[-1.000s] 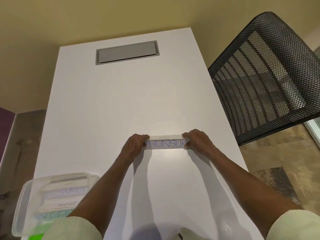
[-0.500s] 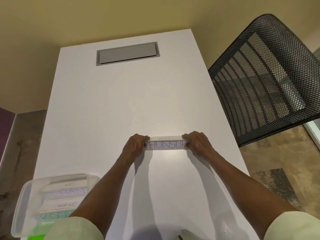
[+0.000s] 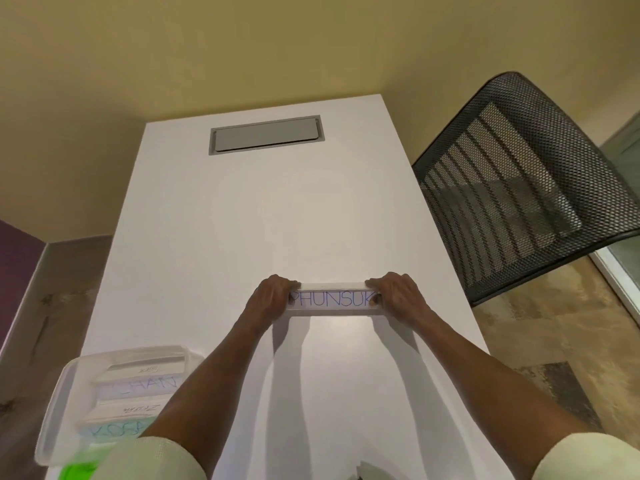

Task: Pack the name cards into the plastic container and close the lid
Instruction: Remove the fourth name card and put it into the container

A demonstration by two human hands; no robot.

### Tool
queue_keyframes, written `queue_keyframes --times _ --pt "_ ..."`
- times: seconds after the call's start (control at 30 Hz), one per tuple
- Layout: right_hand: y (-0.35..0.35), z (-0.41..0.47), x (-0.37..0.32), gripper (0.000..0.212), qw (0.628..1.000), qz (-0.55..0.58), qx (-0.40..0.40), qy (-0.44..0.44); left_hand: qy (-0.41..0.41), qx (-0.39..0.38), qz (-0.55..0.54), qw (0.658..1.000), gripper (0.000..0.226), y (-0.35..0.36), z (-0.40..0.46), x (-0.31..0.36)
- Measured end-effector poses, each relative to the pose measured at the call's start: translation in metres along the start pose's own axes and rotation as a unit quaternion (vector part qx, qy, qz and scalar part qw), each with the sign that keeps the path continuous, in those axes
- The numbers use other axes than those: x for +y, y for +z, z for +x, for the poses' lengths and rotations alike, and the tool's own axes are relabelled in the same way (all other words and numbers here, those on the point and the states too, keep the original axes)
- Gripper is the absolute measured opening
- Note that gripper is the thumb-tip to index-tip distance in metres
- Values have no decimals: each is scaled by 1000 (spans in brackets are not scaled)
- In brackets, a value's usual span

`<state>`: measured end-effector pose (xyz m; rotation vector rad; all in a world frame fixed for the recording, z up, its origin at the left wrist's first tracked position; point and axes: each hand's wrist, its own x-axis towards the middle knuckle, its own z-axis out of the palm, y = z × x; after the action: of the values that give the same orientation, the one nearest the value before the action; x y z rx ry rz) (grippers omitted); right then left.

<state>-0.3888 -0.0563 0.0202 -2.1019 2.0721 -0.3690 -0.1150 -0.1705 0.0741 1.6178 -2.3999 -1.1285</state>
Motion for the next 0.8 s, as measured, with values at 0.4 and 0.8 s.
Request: queue_keyframes --times 0.4,0.8 --pt "-58 -1 -37 35 999 -7 35 -16 16 29 -17 999 48 -52 -50 30" --pt "-124 7 -124 10 998 -28 -48 2 36 80 59 994 42 -114 -107 17"
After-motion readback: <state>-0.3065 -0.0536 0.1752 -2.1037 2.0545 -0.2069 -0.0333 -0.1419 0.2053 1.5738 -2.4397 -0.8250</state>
